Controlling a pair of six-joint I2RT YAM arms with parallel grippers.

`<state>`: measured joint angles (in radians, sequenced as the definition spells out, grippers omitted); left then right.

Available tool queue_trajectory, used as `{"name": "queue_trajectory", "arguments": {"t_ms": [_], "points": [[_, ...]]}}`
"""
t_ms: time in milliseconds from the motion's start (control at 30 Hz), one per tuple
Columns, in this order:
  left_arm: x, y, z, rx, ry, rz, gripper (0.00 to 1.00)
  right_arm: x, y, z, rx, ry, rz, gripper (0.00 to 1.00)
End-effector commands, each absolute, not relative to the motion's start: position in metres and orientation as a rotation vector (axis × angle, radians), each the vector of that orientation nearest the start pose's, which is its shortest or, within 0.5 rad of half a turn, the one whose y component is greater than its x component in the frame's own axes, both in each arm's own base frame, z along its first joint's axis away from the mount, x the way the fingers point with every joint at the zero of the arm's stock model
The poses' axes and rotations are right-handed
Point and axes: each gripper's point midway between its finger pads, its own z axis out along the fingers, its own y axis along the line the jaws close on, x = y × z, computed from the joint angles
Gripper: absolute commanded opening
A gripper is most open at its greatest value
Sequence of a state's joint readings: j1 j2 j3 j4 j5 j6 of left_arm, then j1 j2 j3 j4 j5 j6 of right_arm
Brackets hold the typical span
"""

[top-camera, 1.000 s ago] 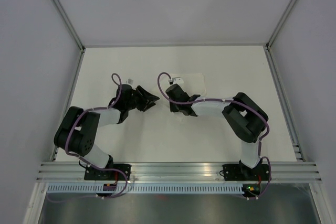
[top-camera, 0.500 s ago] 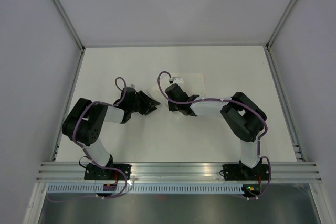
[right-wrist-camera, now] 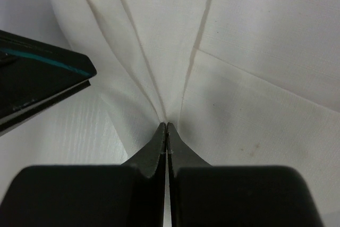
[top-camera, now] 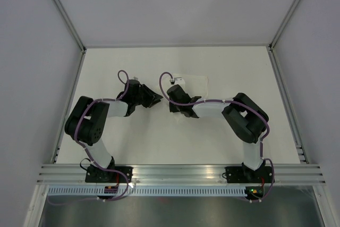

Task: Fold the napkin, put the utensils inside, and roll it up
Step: Roll the napkin at the center of the board.

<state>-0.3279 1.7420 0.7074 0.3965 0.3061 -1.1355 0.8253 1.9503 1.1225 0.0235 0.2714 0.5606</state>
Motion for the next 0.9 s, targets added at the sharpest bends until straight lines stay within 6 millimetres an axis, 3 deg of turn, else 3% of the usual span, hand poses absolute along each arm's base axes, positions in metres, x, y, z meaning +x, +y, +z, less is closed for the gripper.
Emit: {"name": "queue_trajectory", "arguments": {"t_ms": [0, 200, 467, 867], "points": [[0.376, -0.215, 0.042, -0.764, 2.31, -1.005, 0.34, 0.275, 0.279, -0.069, -0.331, 2.681, 0.128, 0.0], [0.378, -0.215, 0.056, -0.723, 2.28, -1.021, 0.33, 0.275, 0.277, -0.07, -0.333, 2.685, 0.124, 0.0], [0.39, -0.224, 0.095, -0.64, 2.14, -1.182, 0.33, 0.277, 0.276, -0.068, -0.325, 2.68, 0.125, 0.0], [0.411, -0.224, 0.07, -0.705, 2.199, -1.189, 0.32, 0.267, 0.28, -0.073, -0.257, 2.706, 0.183, 0.0]]}}
